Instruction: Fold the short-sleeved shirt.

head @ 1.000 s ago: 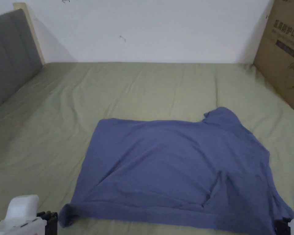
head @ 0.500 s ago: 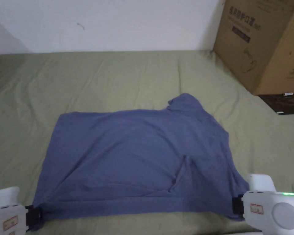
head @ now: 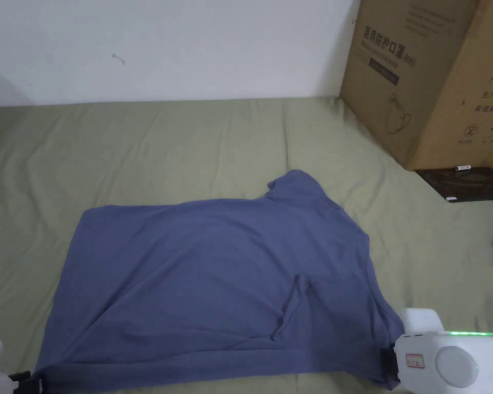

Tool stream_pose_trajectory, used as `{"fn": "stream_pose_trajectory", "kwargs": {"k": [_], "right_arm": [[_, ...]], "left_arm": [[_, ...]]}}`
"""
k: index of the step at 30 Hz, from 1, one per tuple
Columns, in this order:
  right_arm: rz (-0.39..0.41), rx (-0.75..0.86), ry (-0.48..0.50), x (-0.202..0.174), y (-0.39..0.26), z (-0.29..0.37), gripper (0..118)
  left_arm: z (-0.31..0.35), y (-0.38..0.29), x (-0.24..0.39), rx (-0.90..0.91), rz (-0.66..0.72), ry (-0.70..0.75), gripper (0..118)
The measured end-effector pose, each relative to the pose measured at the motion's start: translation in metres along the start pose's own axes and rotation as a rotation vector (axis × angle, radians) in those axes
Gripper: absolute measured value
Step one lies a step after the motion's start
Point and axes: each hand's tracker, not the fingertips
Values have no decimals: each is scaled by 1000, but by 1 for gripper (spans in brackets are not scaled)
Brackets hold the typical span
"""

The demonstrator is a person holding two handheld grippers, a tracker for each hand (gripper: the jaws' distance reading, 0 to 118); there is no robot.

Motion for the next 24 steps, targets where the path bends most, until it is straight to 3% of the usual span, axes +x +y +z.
{"fn": "stream_pose_trajectory", "kwargs": {"k": [4,14,19,23,24], "right_arm": [[5,29,10,0,7,12,0],[-110,118,46,20,61,31,0],[-71,88,-4,18,108,5,0],[-82,63,-51,15,123,-32,0],[-72,74,-65,12,122,-37,2]], "left_arm": [[10,4,11,12,-34,14,0],[5,56,27,39,-151,57,0],[-32,95,28,6,-184,98,1],[-60,107,30,-20,-254,191,20],[-64,108,28,-41,-250,205,40]]}}
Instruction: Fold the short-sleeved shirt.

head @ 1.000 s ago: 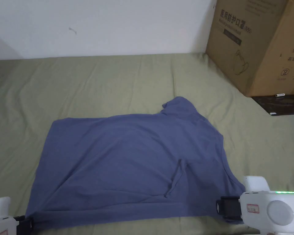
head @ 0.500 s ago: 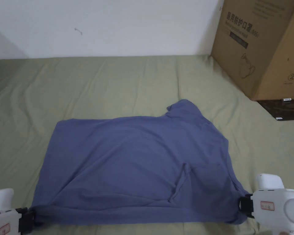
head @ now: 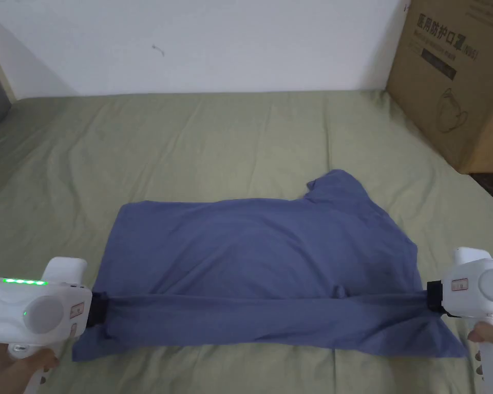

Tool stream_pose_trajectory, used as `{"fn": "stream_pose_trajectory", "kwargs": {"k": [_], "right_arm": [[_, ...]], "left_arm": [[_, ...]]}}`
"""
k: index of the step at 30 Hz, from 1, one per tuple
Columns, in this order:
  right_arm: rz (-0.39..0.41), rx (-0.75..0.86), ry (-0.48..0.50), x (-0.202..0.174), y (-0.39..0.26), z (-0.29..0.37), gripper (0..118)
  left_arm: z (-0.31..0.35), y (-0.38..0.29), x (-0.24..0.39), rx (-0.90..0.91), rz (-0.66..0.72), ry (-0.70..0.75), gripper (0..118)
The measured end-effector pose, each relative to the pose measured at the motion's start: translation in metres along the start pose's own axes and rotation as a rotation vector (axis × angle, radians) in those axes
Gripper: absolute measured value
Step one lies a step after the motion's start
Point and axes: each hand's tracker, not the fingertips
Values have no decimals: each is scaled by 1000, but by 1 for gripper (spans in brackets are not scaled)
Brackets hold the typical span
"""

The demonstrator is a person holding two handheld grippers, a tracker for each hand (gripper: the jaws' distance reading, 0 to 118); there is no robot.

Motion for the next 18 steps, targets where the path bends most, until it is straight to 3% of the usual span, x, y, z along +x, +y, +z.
{"fn": "stream_pose_trajectory", "kwargs": {"k": [1,2,3,8,9,10,11,12,14,18], "right_arm": [[6,2,4,-2,-2,0,21],[15,0,-6,-3,-2,1,53],[17,1,-4,-1,-4,5,74],[25,76,43,6,-14,45,67],[37,93,58,6,-19,56,55],[48,104,61,5,-25,63,18],[49,109,55,5,-29,67,0],[52,112,51,5,-38,72,0],[59,60,141,7,-49,70,0],[73,26,88,2,-69,59,0]], "left_arm": [[-2,-1,-4,-17,21,-24,73],[1,-2,-7,-30,60,-54,94],[7,-6,-12,-1,101,-96,103],[47,-21,-25,63,130,-81,102],[58,-27,-26,84,146,-102,98],[67,-33,-27,107,169,-139,77],[74,-42,-28,119,187,-162,44],[76,-50,-27,106,199,-199,0],[78,-67,-23,103,211,-182,0],[63,-78,-20,103,227,-177,2]]}}
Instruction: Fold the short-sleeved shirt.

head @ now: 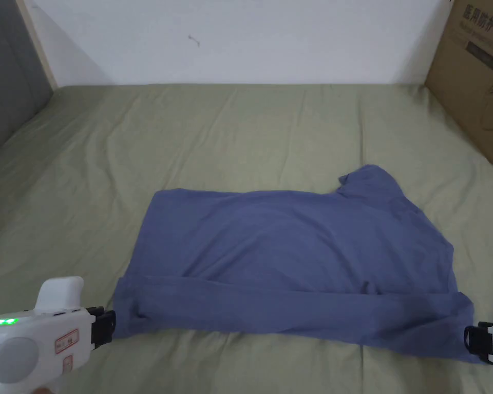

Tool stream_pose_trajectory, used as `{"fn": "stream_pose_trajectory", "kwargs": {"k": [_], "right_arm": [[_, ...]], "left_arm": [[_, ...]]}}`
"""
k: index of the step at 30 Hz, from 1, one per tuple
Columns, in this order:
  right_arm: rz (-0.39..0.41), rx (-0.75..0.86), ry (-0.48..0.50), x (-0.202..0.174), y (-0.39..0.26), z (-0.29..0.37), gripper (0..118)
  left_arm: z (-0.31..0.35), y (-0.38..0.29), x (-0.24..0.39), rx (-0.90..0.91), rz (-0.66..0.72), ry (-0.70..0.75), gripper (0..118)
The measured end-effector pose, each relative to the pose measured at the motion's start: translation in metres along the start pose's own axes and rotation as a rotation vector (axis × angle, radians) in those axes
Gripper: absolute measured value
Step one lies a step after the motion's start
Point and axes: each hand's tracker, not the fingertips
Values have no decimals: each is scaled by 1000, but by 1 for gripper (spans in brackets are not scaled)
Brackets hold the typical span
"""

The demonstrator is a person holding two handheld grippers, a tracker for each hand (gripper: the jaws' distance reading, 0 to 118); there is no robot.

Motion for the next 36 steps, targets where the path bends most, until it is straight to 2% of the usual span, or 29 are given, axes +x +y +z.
{"fn": "stream_pose_trajectory", "kwargs": {"k": [4,6,8,9,10,11,12,13,14,15,19,20,22,23,24,27,29,32,34,36], "right_arm": [[-41,-22,22,3,-10,-2,0],[-44,-23,19,1,-13,-3,0],[-53,-27,18,3,-14,-4,0],[-63,-29,15,1,-16,-5,0],[-72,-30,8,3,-16,-5,0],[-74,-27,-2,5,-16,-4,1],[-77,-21,-17,7,-16,-3,21],[-84,-21,-34,9,-14,-7,66],[-90,-24,-45,13,-10,-9,93],[-115,11,-60,17,-5,-10,97],[-144,-10,-50,23,13,-33,94],[-125,-62,-53,22,15,-45,80],[-110,-99,-114,11,7,-68,9],[-132,-99,-65,6,3,-77,8],[-120,-88,-134,1,4,-78,6],[-18,-58,-128,1,11,-69,5],[-45,-60,-108,11,16,-59,6],[-150,-18,-29,32,20,-34,5],[-129,-6,-26,37,21,-20,5],[-42,-27,-51,33,17,-9,5]], "left_arm": [[-27,7,-10,-17,54,1,79],[-47,11,-12,-53,64,13,73],[-67,11,-12,-115,89,6,24],[-75,9,-11,-144,94,3,19],[-78,6,-9,-148,83,79,16],[-73,6,-5,-117,77,56,15],[-68,11,-11,-113,119,-5,11],[-63,13,-16,-112,172,-20,8],[-60,14,-21,-103,173,-45,8],[-53,10,-13,-108,152,-47,8],[-52,13,3,-123,31,-3,8],[-53,14,7,-128,24,7,8],[-54,15,12,-124,26,10,7],[-56,16,12,-125,22,12,7],[-56,16,14,-131,16,20,7],[-49,19,13,-127,3,20,7],[-40,23,13,-116,-9,23,7],[-24,30,8,-89,-28,15,7],[-15,33,8,-85,-38,-9,7],[-10,30,6,-87,-74,-11,7]]}}
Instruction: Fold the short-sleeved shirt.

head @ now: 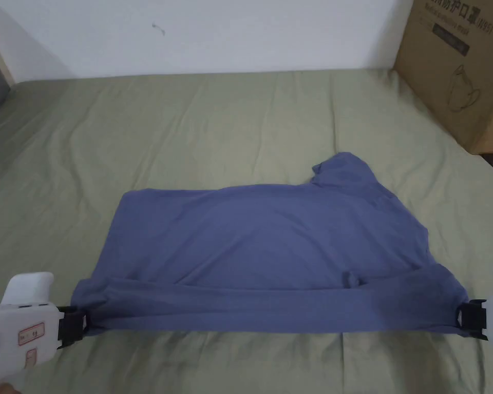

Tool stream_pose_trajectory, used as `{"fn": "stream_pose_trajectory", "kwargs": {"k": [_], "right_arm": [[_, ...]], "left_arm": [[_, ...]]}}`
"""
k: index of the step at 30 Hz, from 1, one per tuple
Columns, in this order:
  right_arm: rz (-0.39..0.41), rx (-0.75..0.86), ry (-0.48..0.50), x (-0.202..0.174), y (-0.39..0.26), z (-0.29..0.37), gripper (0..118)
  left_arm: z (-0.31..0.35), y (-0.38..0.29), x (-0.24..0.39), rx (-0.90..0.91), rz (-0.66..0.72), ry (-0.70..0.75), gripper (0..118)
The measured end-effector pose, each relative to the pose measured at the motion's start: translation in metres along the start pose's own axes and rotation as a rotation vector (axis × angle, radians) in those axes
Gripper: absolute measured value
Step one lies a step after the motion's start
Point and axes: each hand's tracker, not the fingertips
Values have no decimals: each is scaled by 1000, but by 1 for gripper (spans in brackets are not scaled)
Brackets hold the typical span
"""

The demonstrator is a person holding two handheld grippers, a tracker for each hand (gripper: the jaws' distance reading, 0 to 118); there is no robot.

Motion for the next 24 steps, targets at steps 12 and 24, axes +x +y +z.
{"fn": "stream_pose_trajectory", "kwargs": {"k": [12,24], "right_arm": [[105,-119,-33,-9,-59,-8,6],[25,55,44,-28,25,25,41]], "left_arm": [[-6,-57,-10,-102,-23,8,16],[13,5,12,70,7,-11,8]]}}
